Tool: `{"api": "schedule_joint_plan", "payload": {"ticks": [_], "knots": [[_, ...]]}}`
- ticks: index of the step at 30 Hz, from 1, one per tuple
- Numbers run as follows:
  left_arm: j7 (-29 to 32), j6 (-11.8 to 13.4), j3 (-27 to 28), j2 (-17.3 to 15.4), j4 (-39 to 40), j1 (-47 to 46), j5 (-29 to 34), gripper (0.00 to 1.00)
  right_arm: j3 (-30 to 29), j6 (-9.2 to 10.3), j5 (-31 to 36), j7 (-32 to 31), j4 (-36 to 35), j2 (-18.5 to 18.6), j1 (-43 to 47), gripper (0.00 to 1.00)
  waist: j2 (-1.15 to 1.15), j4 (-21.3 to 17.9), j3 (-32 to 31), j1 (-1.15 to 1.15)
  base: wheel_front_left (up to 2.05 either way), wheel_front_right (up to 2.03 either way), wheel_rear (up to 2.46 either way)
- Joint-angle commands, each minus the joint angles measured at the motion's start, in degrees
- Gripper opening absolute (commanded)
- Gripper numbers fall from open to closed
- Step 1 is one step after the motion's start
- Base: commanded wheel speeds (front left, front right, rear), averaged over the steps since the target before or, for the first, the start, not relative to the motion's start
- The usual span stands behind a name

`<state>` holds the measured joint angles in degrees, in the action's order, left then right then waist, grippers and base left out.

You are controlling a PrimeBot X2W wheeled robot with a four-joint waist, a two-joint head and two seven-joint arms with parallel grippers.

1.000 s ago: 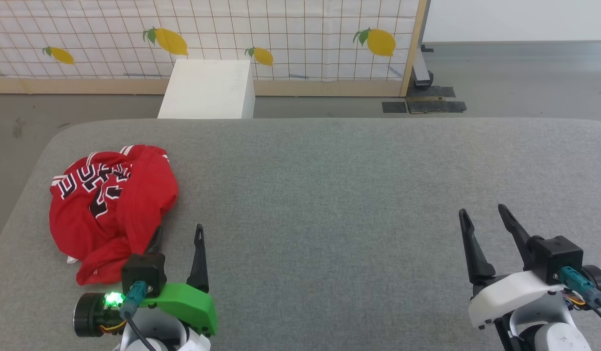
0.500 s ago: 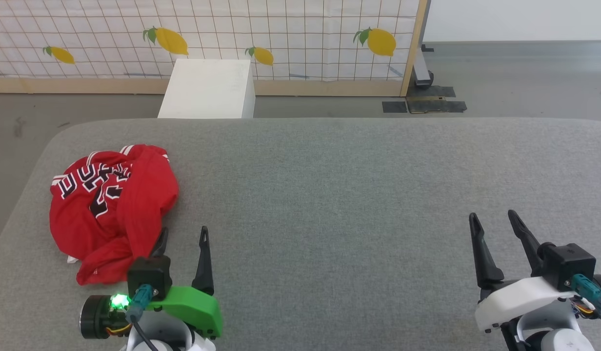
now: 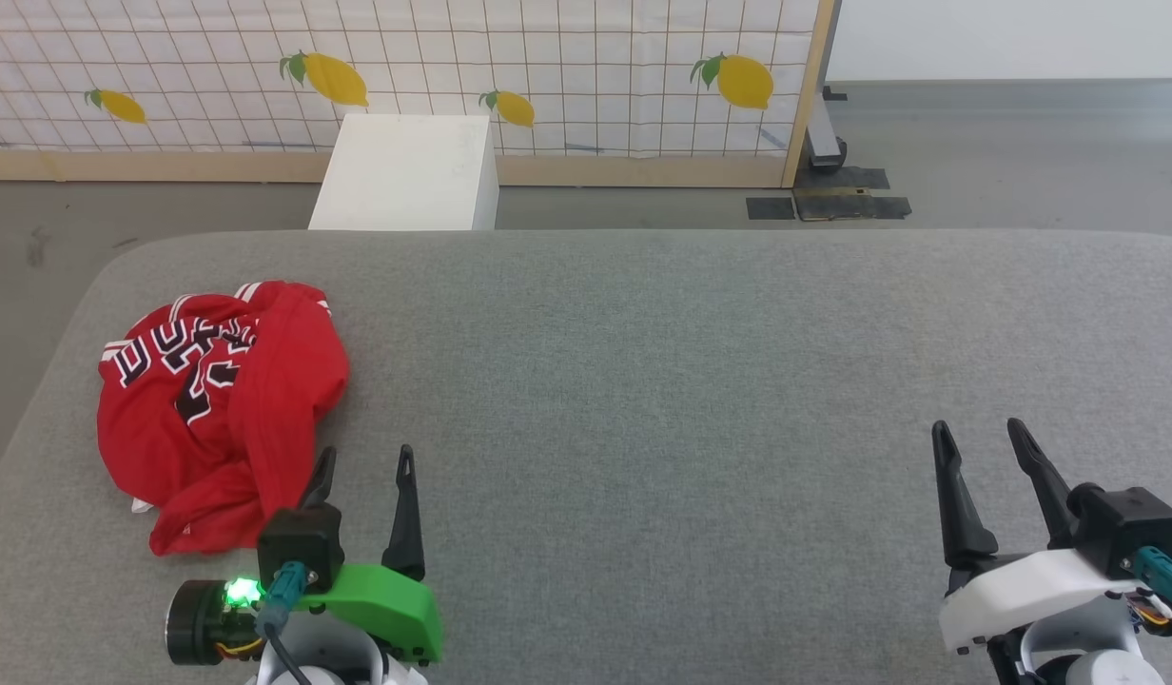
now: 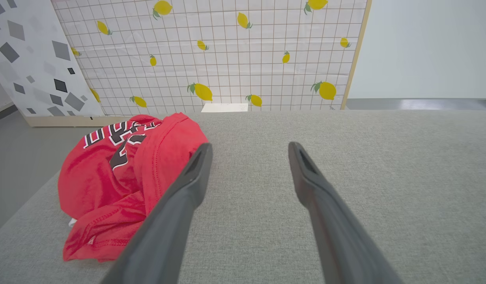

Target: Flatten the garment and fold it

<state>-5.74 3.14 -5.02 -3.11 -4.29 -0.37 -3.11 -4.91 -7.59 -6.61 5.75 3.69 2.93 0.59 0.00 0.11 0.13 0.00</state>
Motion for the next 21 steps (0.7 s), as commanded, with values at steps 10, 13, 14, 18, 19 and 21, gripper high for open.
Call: {"api": "schedule_joint_plan", "payload": {"ticks": [10,13,14,18,19,21], "knots": [[-2.11,1.18,-1.31,0.12,-1.18,0.35,-1.49,1.0,-1.39,0.05,-1.38,2.06,0.86,-0.03,1.59,1.0,0.0,0.64,0.08,0.0,0.0,0.0,0.0],[-2.47,1.53,-1.38,0.13,-1.38,0.22,-1.7,1.0,-1.78,0.05,-1.5,2.42,0.86,-0.03,1.75,1.0,0.0,1.51,0.14,0.0,0.0,0.0,0.0],[-2.57,1.58,-1.39,0.13,-1.44,0.15,-1.72,1.0,-1.88,0.05,-1.49,2.53,0.81,-0.03,1.8,1.0,0.0,1.91,0.17,0.0,0.0,0.0,0.0],[-3.04,1.91,-1.29,0.14,-1.64,0.01,-1.81,1.0,-2.19,0.06,-1.66,3.0,0.79,-0.03,2.17,1.0,0.0,4.26,0.13,0.0,0.0,0.0,0.0],[-3.18,2.05,-1.19,0.14,-1.66,0.09,-1.84,1.0,-2.18,0.06,-1.67,3.13,0.79,-0.03,2.28,1.0,0.0,5.0,0.13,0.0,0.0,0.0,0.0],[-3.41,2.25,-1.01,0.12,-1.69,0.26,-1.91,1.0,-2.22,0.06,-1.78,3.37,0.8,-0.03,2.47,1.0,0.0,6.48,0.17,0.0,0.0,0.0,0.0]]}}
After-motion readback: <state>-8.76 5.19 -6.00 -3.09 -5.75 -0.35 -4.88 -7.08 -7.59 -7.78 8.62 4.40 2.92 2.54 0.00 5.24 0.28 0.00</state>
